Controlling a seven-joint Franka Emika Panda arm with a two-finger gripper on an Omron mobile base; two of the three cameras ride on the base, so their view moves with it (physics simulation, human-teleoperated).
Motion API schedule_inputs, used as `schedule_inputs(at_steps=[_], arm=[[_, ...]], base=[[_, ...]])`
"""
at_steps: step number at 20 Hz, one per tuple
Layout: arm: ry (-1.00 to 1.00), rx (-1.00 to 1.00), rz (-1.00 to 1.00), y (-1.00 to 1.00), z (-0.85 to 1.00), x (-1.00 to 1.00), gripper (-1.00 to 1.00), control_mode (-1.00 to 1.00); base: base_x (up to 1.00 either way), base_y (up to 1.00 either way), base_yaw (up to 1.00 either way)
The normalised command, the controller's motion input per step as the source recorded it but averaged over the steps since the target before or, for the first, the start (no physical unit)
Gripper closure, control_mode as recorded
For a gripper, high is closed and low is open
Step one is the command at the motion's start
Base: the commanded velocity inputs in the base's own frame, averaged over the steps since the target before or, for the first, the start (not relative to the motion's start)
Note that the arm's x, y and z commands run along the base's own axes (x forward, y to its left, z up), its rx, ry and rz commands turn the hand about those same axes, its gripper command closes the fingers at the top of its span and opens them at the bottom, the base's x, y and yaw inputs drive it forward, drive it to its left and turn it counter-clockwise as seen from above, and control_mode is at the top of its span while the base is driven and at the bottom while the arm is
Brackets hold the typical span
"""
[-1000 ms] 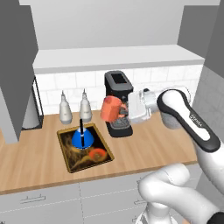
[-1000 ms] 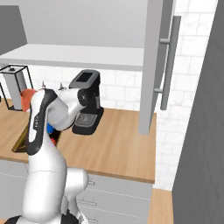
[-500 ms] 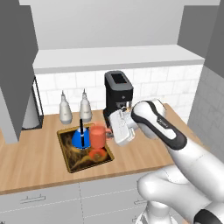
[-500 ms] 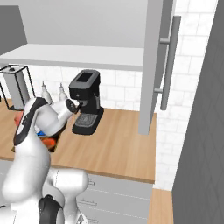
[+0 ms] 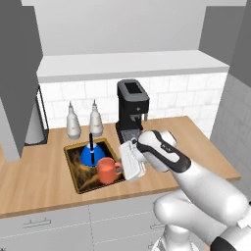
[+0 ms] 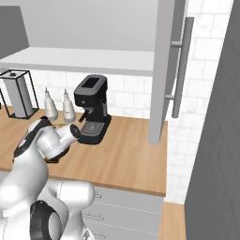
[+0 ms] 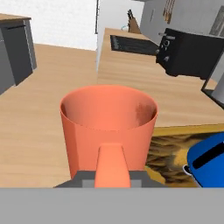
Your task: Pick the kettle from the counter and place it on the tray. Then pick the mug from the cabinet and place it on the tray. Then close the cabinet doors.
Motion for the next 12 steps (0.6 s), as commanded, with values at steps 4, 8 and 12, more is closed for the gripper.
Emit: schedule_inputs(at_steps=[4,8,12], arm=[[-0.05,0.05,0.0,0.07,-0.34,0.16,1.0,-1.0],[-0.02,0.07,0.0,0.03,-0.05,0.37,1.0,-1.0],[0.0,0.03,0.0,0.03,-0.27,0.27,1.0,-1.0]], base=[[0.0,0.0,0.0],[0.0,0.0,0.0],[0.0,0.0,0.0]])
